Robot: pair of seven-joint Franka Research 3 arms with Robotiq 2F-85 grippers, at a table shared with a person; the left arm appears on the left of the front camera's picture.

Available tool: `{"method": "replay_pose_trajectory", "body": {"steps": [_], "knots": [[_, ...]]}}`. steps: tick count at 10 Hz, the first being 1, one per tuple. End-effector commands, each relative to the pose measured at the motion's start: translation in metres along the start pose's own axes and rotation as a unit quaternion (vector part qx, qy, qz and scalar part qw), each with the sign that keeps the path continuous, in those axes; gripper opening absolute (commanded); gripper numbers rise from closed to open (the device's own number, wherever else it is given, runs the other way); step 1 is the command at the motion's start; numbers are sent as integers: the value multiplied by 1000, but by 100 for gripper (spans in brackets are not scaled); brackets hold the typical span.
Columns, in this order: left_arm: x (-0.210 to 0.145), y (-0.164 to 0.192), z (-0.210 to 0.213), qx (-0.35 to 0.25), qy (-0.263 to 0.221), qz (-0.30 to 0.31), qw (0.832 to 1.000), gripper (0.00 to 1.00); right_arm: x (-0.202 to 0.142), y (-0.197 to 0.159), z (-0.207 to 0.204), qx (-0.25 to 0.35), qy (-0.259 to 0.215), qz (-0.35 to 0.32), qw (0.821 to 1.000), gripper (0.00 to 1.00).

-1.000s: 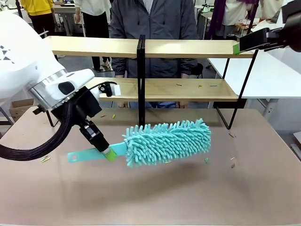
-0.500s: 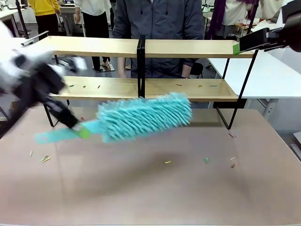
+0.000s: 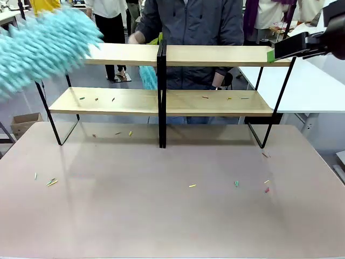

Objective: Clean the shelves.
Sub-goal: Clean a randomly selected level of the Shelf with the Duster.

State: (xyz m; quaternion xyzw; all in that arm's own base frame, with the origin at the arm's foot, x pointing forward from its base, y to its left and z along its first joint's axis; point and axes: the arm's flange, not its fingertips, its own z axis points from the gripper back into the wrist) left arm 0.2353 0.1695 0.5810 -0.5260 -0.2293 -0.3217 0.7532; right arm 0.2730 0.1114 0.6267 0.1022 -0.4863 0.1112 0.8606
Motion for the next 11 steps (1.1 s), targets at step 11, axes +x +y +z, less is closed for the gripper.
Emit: {"method": "replay_pose_trajectory", "body": {"steps": [11], "knots": [[-61, 46, 107, -8, -310, 138, 941, 13, 0, -1, 0, 1, 1, 3, 1000, 100]]}}
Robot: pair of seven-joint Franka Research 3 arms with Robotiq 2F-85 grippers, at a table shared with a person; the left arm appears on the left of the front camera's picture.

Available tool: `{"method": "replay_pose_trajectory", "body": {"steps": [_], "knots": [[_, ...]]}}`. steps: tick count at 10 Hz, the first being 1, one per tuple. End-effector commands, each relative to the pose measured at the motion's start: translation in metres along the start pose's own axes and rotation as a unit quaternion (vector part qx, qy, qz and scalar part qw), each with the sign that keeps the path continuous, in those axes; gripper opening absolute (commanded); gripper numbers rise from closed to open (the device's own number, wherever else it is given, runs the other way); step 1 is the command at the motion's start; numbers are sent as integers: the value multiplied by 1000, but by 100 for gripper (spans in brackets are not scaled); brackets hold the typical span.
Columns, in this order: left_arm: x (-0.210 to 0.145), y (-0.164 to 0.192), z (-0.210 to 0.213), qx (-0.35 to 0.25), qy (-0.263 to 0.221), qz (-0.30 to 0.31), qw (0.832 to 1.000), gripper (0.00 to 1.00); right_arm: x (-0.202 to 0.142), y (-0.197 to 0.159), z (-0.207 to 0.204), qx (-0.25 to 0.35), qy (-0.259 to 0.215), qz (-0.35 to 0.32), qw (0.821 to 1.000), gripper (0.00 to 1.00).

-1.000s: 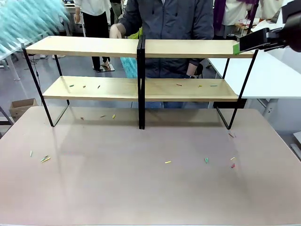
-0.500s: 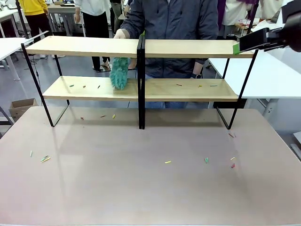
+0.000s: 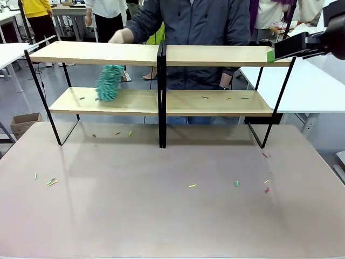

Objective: Clean the shelves.
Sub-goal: Clean a randomly selected level of the Shelf with the Duster, then clean another randomly selected level of the Shelf with the Duster.

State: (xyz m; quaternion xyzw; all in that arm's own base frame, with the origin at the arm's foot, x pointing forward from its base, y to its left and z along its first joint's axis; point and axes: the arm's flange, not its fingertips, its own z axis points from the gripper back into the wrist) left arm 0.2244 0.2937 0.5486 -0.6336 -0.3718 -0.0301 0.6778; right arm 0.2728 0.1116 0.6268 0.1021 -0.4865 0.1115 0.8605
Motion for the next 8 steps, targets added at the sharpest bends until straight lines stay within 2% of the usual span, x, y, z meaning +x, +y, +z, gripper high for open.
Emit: {"method": "replay_pose_trajectory", "body": {"steps": [1, 8], "knots": [[0, 4, 1, -2, 3, -7, 1000, 13, 0, -1, 0, 1, 1, 2, 1000, 100], [0, 4, 1, -2, 3, -7, 1000, 13, 0, -1, 0, 1, 1, 2, 1000, 100]]}}
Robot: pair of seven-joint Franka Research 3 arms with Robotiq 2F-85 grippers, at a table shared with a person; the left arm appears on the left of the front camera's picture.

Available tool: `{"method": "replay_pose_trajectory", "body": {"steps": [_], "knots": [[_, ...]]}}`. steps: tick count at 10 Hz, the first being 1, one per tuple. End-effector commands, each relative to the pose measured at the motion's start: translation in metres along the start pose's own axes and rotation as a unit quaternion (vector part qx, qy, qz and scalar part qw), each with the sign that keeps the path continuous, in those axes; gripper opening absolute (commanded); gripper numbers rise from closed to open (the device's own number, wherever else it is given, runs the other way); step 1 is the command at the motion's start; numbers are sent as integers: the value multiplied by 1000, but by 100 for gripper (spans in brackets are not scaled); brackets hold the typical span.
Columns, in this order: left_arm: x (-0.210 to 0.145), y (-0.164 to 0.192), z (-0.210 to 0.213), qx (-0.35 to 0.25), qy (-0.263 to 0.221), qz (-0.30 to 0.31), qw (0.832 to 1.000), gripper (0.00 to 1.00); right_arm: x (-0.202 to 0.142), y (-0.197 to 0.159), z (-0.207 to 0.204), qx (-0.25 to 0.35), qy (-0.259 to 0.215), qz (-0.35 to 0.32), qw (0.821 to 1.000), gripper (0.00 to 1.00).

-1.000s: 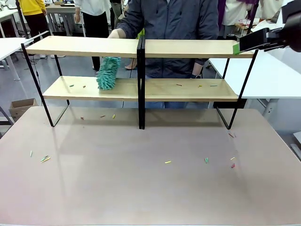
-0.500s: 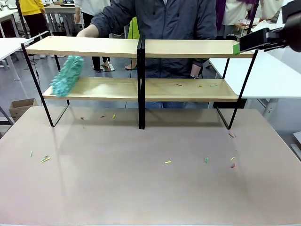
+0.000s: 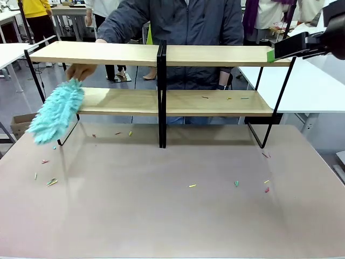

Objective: Clean the shelves.
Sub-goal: Clean another randomly selected level of the Shelf with the Duster.

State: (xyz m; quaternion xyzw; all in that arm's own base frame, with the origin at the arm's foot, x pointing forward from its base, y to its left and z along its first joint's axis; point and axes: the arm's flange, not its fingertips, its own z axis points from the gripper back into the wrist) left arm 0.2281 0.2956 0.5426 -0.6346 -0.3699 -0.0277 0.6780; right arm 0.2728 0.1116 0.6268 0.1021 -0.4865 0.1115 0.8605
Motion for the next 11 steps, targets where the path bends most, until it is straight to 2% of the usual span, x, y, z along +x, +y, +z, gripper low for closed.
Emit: {"method": "replay_pose_trajectory", "body": {"steps": [1, 4, 5, 7, 9, 10, 11], "knots": [[0, -4, 1, -2, 3, -11, 1000, 13, 0, -1, 0, 1, 1, 2, 1000, 100], [0, 0, 0, 0, 0, 0, 1000, 13, 0, -1, 0, 1, 1, 2, 1000, 100], [-18, -11, -18, -9, 60, -22, 998, 13, 0, -1, 0, 1, 1, 2, 1000, 100], [-59, -30, -56, 1, 169, -66, 983, 13, 0, -1, 0, 1, 1, 2, 1000, 100], [-107, -52, -83, -3, 280, -111, 954, 13, 0, -1, 0, 1, 1, 2, 1000, 100], [-142, -58, -97, 2, 342, -140, 929, 13, 0, -1, 0, 1, 1, 2, 1000, 100], [-175, -58, -106, 3, 406, -172, 898, 13, 0, -1, 0, 1, 1, 2, 1000, 100]]}}
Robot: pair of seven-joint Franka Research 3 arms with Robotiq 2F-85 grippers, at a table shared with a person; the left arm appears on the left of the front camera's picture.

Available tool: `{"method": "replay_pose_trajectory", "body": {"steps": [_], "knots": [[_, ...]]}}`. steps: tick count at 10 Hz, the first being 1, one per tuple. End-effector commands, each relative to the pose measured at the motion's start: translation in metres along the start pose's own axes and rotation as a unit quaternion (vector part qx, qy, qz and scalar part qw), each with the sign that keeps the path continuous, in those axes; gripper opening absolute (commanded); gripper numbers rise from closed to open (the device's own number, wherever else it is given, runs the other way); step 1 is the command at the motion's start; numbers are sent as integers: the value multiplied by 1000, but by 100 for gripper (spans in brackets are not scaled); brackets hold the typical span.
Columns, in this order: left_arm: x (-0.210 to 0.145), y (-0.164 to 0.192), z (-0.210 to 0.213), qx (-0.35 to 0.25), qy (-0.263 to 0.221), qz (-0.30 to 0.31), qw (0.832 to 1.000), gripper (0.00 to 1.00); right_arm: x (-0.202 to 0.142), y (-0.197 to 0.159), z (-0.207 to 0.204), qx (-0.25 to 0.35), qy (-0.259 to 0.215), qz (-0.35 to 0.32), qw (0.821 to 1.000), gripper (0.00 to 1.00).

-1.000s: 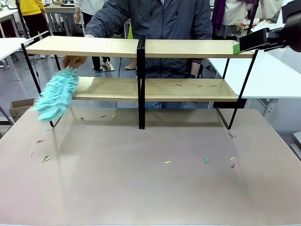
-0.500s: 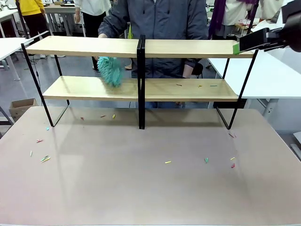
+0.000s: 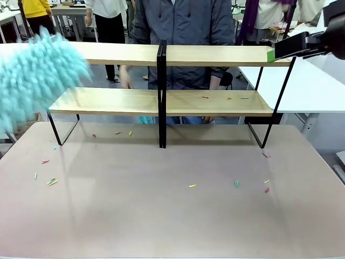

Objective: Clean the shelves.
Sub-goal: Clean another randomly selected level of the Shelf with the Duster.

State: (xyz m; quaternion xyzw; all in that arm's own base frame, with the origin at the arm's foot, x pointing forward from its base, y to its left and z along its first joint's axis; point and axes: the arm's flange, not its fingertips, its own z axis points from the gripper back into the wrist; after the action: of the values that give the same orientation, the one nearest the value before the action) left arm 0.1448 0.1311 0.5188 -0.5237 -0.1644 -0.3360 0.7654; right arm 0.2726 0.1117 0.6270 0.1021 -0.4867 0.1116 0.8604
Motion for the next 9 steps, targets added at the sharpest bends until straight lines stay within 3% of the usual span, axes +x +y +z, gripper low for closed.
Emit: {"method": "replay_pose_trajectory", "body": {"steps": [1, 2, 4, 5, 8, 9], "knots": [[-33, -8, -31, 56, 95, -86, 990, 13, 0, -1, 0, 1, 1, 2, 1000, 100], [0, 0, 0, 0, 0, 0, 1000, 13, 0, -1, 0, 1, 1, 2, 1000, 100], [0, 0, 0, 0, 0, 0, 1000, 13, 0, -1, 0, 1, 1, 2, 1000, 100], [-13, -4, -22, 20, 53, -24, 998, 13, 0, -1, 0, 1, 1, 2, 1000, 100], [15, -5, -86, 20, 110, -16, 994, 13, 0, -1, 0, 1, 1, 2, 1000, 100], [27, -3, -110, 66, 110, 0, 992, 13, 0, -1, 0, 1, 1, 2, 1000, 100]]}}
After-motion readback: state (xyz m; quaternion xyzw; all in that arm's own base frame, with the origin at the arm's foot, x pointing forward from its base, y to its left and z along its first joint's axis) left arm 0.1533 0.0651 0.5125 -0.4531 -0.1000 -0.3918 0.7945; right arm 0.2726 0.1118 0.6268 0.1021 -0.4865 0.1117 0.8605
